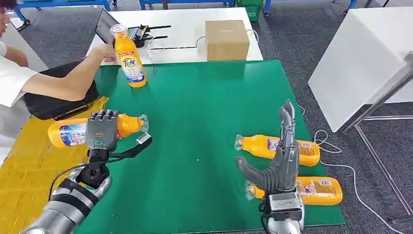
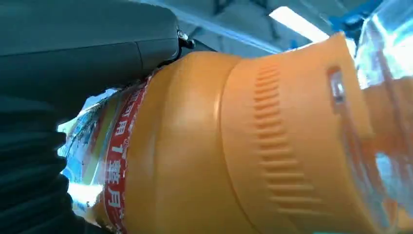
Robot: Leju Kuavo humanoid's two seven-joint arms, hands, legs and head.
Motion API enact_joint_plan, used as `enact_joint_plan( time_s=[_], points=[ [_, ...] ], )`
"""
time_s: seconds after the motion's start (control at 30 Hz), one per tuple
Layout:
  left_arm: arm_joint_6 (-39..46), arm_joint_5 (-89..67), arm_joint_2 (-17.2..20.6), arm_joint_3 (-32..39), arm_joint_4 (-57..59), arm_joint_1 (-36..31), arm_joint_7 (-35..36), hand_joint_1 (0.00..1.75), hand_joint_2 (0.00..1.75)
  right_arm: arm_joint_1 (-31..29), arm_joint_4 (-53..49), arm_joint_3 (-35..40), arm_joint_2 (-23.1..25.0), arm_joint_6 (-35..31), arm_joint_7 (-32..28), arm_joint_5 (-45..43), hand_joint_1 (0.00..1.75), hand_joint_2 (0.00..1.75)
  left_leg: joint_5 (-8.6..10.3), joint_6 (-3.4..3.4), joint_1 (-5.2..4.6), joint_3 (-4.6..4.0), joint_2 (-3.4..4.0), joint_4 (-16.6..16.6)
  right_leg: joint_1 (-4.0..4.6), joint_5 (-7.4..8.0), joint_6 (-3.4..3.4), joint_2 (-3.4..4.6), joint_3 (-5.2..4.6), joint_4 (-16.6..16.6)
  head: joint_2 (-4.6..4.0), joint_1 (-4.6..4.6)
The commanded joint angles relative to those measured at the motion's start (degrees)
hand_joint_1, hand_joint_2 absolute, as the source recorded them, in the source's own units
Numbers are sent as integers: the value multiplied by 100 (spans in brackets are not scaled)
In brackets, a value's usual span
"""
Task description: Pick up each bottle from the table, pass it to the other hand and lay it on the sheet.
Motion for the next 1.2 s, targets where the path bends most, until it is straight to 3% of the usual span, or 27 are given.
enact_joint_plan(
  time_s=[0.03, 0.27, 0.43, 0.5, 0.63, 0.67, 0.7, 0.73, 0.83, 1.2],
  points=[
    [-78, -10, 250, -381, 1772, -800, -164, 175, 175, -36, 73, -350, 7, 53, -22, -57, 0, 175, -4, -3, 7, 25, -12, -10, 7, -4, 7, -13, 29, -14, 0, 2],
    [-135, -10, 196, -345, 1823, -806, -151, 175, 175, -35, 72, -350, 10, 52, -21, -56, 0, 175, -1, -1, 2, 5, -12, -1, 3, -2, 5, -14, 9, -6, 0, 0],
    [117, 37, 17, 461, 2461, -856, -710, 175, 175, -71, 172, -384, 16, 33, -8, -39, 0, 175, -2, -1, 3, 5, -5, -1, 4, 0, 4, -7, 8, -6, 0, 0],
    [219, -10, 33, 410, 2489, -849, -664, 175, 175, -48, 173, -416, 34, 3, -9, -48, 0, 175, -4, -2, 8, 18, -5, -6, 8, 0, 7, -7, 21, -13, 0, 0],
    [334, 23, -186, 999, 2430, -740, -862, 175, 175, 2, 236, -469, 78, -21, -1, -97, 0, 175, -1, 0, 3, 6, -10, -2, 4, -2, 5, -13, 8, -7, 0, 0],
    [413, 258, -309, 1304, 2373, -690, -1176, 169, 175, 17, 246, -497, 95, -63, 1, -86, 0, 175, -2, 1, 3, 12, -18, -4, 5, -4, 8, -20, 16, -10, 0, -2],
    [396, 408, -405, 1558, 2312, -645, -1434, 12, 175, 24, 253, -509, 93, -55, 28, -83, 0, 175, -2, 1, 5, 16, -19, -7, 6, -3, 9, -22, 22, -14, 0, 0],
    [365, 492, -477, 1709, 2259, -610, -1620, 0, 175, 27, 269, -540, 101, -55, 53, -96, 0, 175, -3, 1, 7, 21, -25, -9, 8, -4, 12, -28, 29, -19, 0, 2],
    [275, 552, -629, 2026, 2197, -545, -1909, 0, 175, 17, 328, -626, 172, -46, 96, -177, 0, 175, -3, 3, 4, 17, -21, -8, 5, -3, 12, -22, 27, -17, 0, 0],
    [261, 379, -700, 2295, 2240, -482, -1857, 0, 175, 115, 308, -961, 456, -225, 71, -739, 0, 175, -3, -1, 2, 16, -15, -8, 1, -3, 6, -16, 20, -13, 0, 0]
  ],
)
